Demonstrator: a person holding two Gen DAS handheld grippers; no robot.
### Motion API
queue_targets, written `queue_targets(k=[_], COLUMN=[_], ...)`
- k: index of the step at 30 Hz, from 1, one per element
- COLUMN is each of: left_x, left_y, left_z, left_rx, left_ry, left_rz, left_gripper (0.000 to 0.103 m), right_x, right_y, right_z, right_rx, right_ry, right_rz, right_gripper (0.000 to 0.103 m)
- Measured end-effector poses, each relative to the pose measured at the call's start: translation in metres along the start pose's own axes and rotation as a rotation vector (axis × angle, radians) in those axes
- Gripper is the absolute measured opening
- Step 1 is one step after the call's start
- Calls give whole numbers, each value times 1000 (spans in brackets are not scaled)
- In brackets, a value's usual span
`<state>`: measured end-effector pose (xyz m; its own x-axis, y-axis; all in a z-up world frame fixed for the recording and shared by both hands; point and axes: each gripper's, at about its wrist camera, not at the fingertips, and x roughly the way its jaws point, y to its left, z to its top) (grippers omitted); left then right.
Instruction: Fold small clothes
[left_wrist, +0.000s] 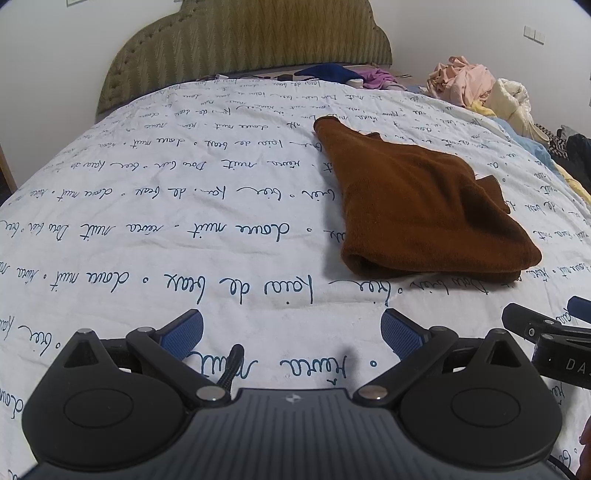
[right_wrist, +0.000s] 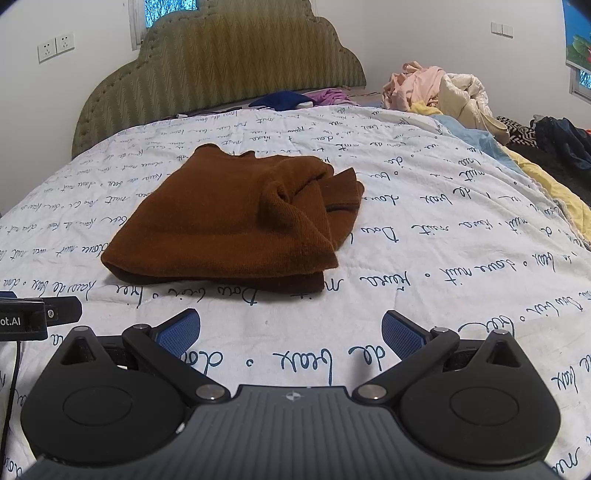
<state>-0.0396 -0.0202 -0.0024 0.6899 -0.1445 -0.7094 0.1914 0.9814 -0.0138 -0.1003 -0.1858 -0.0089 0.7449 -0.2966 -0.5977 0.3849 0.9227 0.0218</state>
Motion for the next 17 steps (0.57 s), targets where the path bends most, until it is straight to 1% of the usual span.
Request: queue_targets(k=[5,14,17], left_x=[0,-2,-3], left_y=[0,1,1], left_z=[0,-1,0], left_rx=[-1,2,4], left_ry=[0,-8,-11], left_rz=[5,42,29], left_gripper=[103,103,103], right_x=[0,1,0], right_y=[1,1,1], right_z=[0,-1,-1], right_rx=[-1,-1,-1], right_ry=[0,1,1], right_rz=[0,0,1], right_gripper=[103,103,103])
